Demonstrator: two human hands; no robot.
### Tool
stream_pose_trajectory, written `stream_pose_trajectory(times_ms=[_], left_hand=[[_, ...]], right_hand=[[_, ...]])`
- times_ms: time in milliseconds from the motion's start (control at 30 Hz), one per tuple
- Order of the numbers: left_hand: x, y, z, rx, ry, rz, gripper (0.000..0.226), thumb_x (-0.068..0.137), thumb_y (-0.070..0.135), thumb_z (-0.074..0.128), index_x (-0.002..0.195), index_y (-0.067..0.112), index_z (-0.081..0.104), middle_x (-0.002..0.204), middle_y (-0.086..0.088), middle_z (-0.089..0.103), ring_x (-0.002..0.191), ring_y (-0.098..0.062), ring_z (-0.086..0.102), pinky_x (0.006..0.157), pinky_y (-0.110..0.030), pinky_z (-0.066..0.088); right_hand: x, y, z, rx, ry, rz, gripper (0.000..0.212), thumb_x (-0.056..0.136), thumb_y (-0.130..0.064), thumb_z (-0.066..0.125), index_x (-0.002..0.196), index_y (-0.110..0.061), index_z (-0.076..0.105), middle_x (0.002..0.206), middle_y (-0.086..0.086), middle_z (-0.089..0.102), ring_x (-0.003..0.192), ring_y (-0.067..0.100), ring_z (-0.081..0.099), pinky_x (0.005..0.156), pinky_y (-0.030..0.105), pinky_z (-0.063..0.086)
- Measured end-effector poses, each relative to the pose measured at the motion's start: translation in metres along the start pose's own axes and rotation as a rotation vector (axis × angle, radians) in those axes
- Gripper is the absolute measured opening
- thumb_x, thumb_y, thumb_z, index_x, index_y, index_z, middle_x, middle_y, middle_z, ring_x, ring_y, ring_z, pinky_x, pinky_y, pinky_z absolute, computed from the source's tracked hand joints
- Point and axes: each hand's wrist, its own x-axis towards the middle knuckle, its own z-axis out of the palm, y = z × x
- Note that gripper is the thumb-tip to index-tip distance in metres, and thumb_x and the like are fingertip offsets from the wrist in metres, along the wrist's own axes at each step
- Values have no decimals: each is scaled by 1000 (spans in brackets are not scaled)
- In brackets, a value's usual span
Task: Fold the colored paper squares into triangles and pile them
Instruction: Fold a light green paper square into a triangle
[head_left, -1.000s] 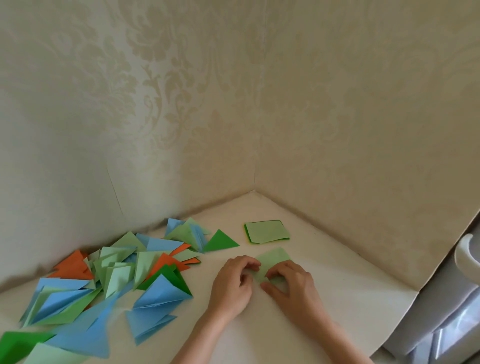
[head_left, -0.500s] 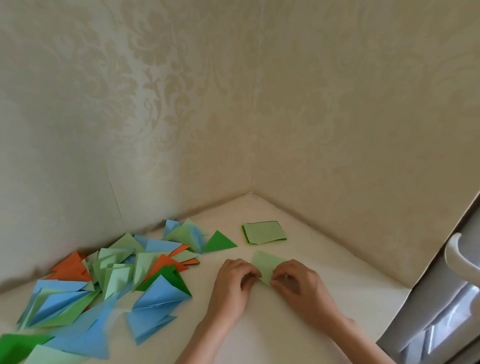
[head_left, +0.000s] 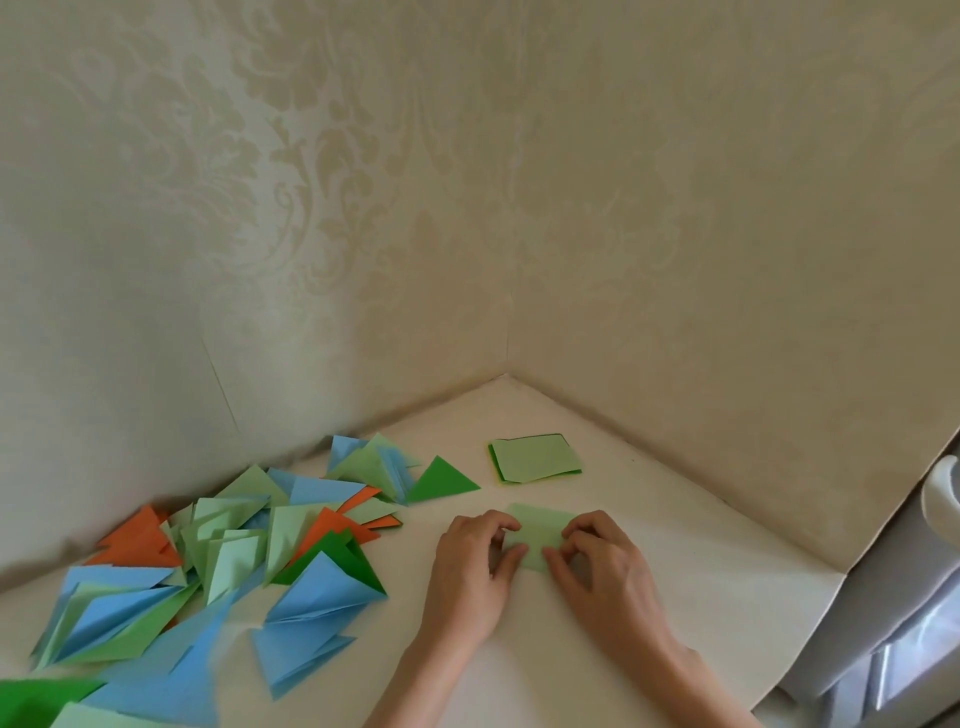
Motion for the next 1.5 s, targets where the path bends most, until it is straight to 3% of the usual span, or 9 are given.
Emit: stream_pose_trajectory(times_ms=[200, 600, 800, 933, 1033, 1133, 1300, 1400, 1500], left_hand=[[1, 2, 2, 37, 6, 1, 29, 77, 35, 76, 102, 28, 63, 73, 24, 44, 79, -2, 45, 72, -13, 37], [4, -6, -3, -24, -5, -69, 27, 76, 5, 73, 90, 28, 65, 84, 15, 53, 86, -2, 50, 75, -6, 35], [-4, 12, 3, 163, 81, 14, 26, 79, -6, 63, 87, 19, 67, 89, 9, 55, 85, -12, 47, 74, -22, 42], [-19, 30, 15, 212, 11, 36, 23, 88, 10, 56, 108, 18, 64, 103, 5, 59, 95, -15, 51, 84, -29, 47], [-20, 27, 13, 253, -21, 70, 26, 89, 27, 54, 110, 19, 65, 104, 6, 62, 96, -18, 54, 84, -33, 49], [-18, 25, 0, 321, -107, 44, 56, 81, 61, 37, 118, 26, 62, 113, 12, 59, 107, -12, 52, 89, -27, 42], [-16, 14, -21, 274, -193, 68, 65, 70, 74, 53, 121, 34, 55, 117, 21, 52, 109, 1, 47, 97, -23, 33], [-12, 8, -29, 193, -212, 81, 46, 77, 55, 62, 116, 31, 59, 112, 20, 56, 104, -1, 54, 95, -23, 39], [-11, 3, -36, 143, -230, 88, 29, 83, 34, 68, 111, 28, 63, 109, 18, 61, 102, -2, 56, 90, -11, 38]], right_hand=[[1, 2, 3, -37, -22, -17, 27, 80, -34, 73, 68, -24, 51, 90, -13, 46, 78, 6, 51, 65, 12, 36], [2, 4, -6, 173, -70, 16, 24, 77, -11, 75, 93, -24, 62, 97, -11, 50, 90, 0, 51, 76, 5, 37], [3, 4, -8, 178, -85, 56, 30, 75, -5, 73, 95, -25, 64, 97, -10, 53, 92, 4, 53, 77, 5, 38], [10, -2, -13, 181, -158, 113, 29, 80, -5, 67, 98, -28, 63, 99, -11, 54, 89, 1, 55, 76, 4, 39], [21, -2, -22, 230, -124, 223, 42, 82, 7, 49, 98, -30, 62, 104, -9, 58, 94, 4, 56, 72, 4, 39], [23, 3, -27, 126, -165, 199, 62, 72, 13, 39, 117, -24, 60, 110, -5, 58, 105, 12, 52, 81, 12, 38], [16, -8, -25, 66, -295, 66, 51, 77, -1, 53, 118, -30, 63, 100, -13, 60, 98, 7, 54, 86, 16, 41], [14, -12, -20, 37, -295, -56, 33, 82, -20, 67, 113, -31, 67, 99, -14, 55, 94, 6, 54, 86, 20, 44], [14, -10, -16, -31, -305, -111, 23, 86, -37, 65, 108, -37, 69, 100, -16, 46, 96, 5, 47, 88, 25, 40]])
